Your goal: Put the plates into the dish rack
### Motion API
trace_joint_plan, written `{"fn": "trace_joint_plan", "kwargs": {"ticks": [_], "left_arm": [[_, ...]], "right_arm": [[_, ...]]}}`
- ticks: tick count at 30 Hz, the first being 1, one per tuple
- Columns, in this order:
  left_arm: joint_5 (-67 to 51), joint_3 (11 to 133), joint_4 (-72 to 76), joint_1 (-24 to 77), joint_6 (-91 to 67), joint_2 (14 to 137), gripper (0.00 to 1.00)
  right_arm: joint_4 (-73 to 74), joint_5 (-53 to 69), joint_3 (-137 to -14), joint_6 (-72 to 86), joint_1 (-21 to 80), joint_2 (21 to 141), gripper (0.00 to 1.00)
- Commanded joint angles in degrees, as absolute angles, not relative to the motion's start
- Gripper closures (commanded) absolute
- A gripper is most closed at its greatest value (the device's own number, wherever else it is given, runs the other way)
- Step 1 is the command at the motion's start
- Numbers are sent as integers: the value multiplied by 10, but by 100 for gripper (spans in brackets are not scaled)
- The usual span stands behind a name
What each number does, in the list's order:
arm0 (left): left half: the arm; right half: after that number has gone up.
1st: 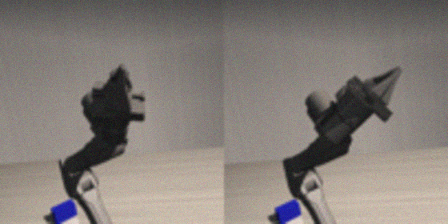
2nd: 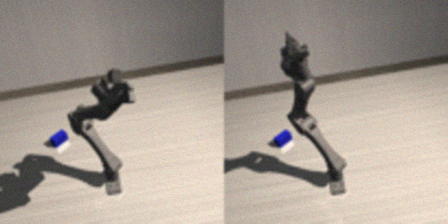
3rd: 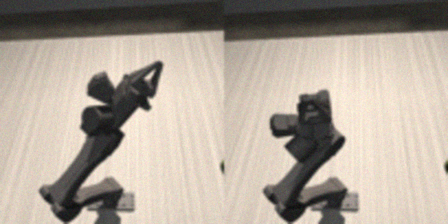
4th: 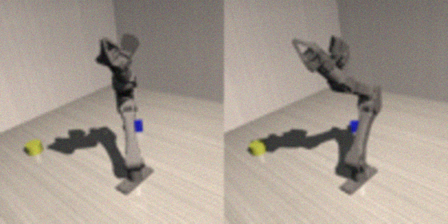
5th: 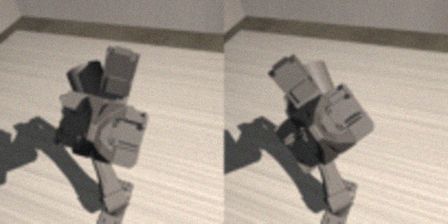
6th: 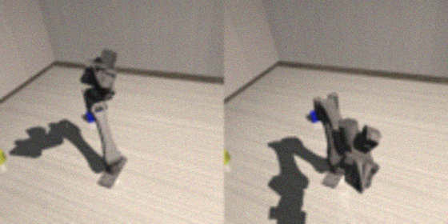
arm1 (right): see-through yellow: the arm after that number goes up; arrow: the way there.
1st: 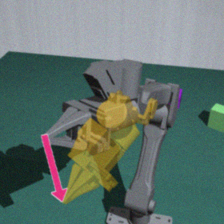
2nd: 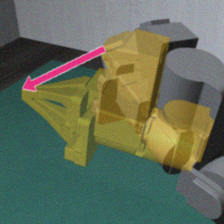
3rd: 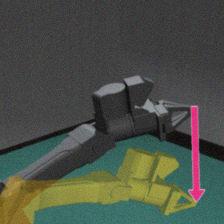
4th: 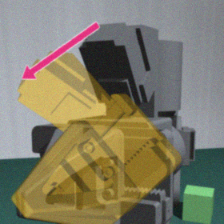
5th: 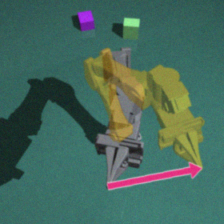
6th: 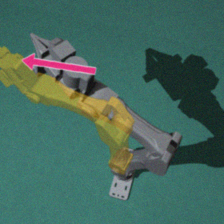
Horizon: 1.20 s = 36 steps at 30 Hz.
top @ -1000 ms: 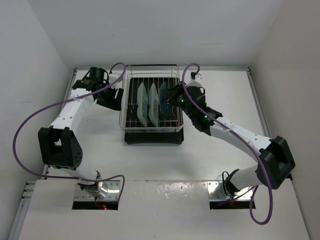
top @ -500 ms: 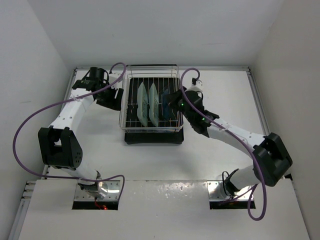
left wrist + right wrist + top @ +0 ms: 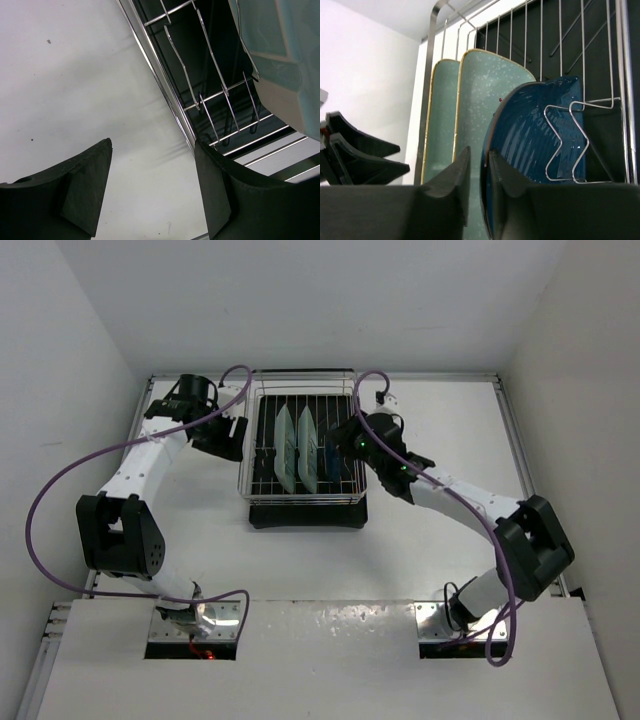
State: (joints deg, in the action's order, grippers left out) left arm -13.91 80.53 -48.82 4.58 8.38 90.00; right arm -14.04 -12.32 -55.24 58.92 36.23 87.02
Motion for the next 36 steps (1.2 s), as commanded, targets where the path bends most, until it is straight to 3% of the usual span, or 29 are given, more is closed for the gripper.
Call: {"fn": "trace_joint_plan", "kwargs": {"ticks": [1, 5, 9, 23, 30, 36], "left_arm": [[-141, 816, -487, 51, 88, 876, 29], [-141, 821, -487, 51, 88, 876, 27], [-135, 821, -487, 51, 88, 871, 26], [-135, 826, -487, 51, 88, 860, 26], [-130, 826, -487, 51, 93, 855, 25], [-130, 826, -487, 51, 93, 861, 25]], "right_arm": [[-150, -85, -604, 551, 361, 876, 77], [-91, -51, -676, 498, 361, 892, 61], [-61, -31, -709, 467, 363, 896, 53], [54, 41, -823, 453, 366, 987, 52], [78, 20, -830, 433, 361, 985, 51], [110, -17, -819, 395, 352, 942, 31]]}}
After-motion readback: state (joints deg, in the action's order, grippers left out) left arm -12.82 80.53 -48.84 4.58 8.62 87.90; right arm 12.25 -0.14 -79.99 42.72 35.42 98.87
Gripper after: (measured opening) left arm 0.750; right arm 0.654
